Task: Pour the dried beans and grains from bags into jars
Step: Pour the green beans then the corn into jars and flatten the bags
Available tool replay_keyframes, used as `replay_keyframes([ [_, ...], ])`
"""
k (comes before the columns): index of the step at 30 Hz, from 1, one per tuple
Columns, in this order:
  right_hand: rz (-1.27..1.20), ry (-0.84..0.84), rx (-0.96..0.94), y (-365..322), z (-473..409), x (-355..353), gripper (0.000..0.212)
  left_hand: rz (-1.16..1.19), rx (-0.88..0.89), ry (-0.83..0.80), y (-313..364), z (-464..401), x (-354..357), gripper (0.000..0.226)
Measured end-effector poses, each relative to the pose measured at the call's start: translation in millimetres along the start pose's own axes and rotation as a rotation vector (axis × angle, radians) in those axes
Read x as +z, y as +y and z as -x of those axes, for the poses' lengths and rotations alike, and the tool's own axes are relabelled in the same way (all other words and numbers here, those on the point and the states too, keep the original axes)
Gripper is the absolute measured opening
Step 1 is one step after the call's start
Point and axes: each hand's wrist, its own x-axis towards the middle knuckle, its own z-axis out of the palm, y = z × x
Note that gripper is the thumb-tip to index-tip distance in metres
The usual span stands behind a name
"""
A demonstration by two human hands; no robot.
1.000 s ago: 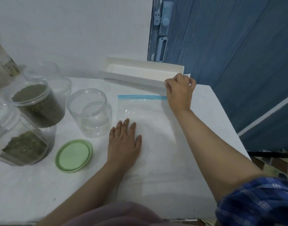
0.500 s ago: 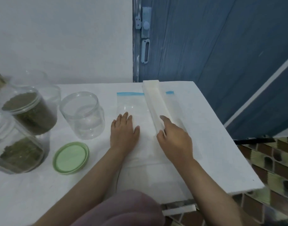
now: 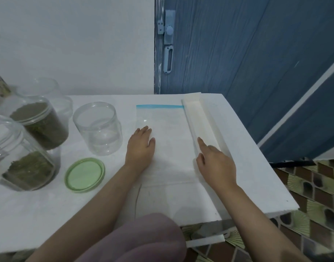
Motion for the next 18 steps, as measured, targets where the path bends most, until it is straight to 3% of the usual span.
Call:
replay_keyframes([
  [5, -0.125, 0.286, -0.149, -17, 9, 0, 0.042, 0.213, 0.072, 0.149, 6, 35, -22, 0.042],
  [10, -0.473, 0.323, -0.295, -79, 22, -32, 0.031, 0.171, 0.299, 0.527, 16, 90, -74, 0.036],
  [18, -0.617, 0.323, -0.551, -188, 39, -53, 0.022, -0.068, 0.286, 0.942, -27, 145, -178, 0.028],
])
